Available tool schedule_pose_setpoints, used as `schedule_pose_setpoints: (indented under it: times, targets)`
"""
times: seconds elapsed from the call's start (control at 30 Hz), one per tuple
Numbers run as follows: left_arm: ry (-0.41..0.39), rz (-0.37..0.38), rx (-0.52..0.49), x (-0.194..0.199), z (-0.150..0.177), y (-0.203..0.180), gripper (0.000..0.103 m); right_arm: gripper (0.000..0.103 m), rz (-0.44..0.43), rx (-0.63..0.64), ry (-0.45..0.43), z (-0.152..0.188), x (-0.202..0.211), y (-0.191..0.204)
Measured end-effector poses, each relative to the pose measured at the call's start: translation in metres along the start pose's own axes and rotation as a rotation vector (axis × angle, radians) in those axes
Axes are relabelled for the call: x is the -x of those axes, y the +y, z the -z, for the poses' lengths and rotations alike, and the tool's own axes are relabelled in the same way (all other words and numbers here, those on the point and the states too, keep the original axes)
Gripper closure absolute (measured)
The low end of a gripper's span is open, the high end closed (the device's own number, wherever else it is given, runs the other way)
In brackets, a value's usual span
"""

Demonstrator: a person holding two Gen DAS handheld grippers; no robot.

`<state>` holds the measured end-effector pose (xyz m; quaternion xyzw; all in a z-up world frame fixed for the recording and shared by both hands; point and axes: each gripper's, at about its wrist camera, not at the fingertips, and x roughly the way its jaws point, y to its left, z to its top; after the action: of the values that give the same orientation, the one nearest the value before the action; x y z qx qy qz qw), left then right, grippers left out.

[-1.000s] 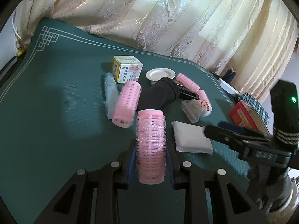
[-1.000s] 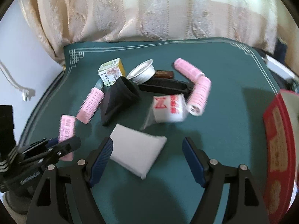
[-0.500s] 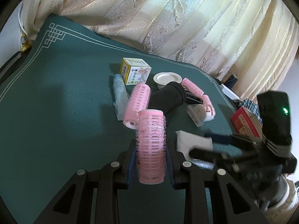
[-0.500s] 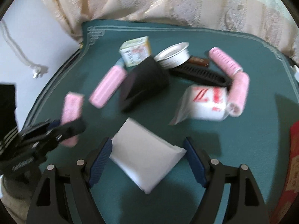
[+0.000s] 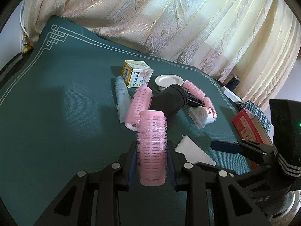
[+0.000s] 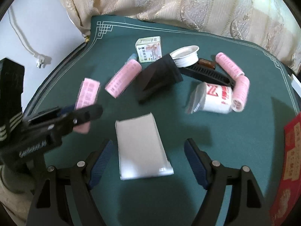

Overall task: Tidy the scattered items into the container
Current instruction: 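Grasp the white paper packet with the right gripper while the left holds the roller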

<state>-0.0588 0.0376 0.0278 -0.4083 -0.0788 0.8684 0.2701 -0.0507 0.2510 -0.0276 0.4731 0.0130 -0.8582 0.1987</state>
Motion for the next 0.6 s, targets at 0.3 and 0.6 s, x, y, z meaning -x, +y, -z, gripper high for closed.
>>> schedule_pose_setpoints:
  times: [0.3, 0.6]
  targets:
    - [-0.005, -0.007, -0.004, 0.001, 0.001, 0.000, 0.073, 0.042, 0.135, 0.080, -0.005, 0.011, -0.010, 0.016]
    - [0.006, -0.027, -0.004, -0.003, 0.003, -0.003, 0.073, 0.051, 0.085, -0.079, -0.051, 0.020, 0.011, -0.011]
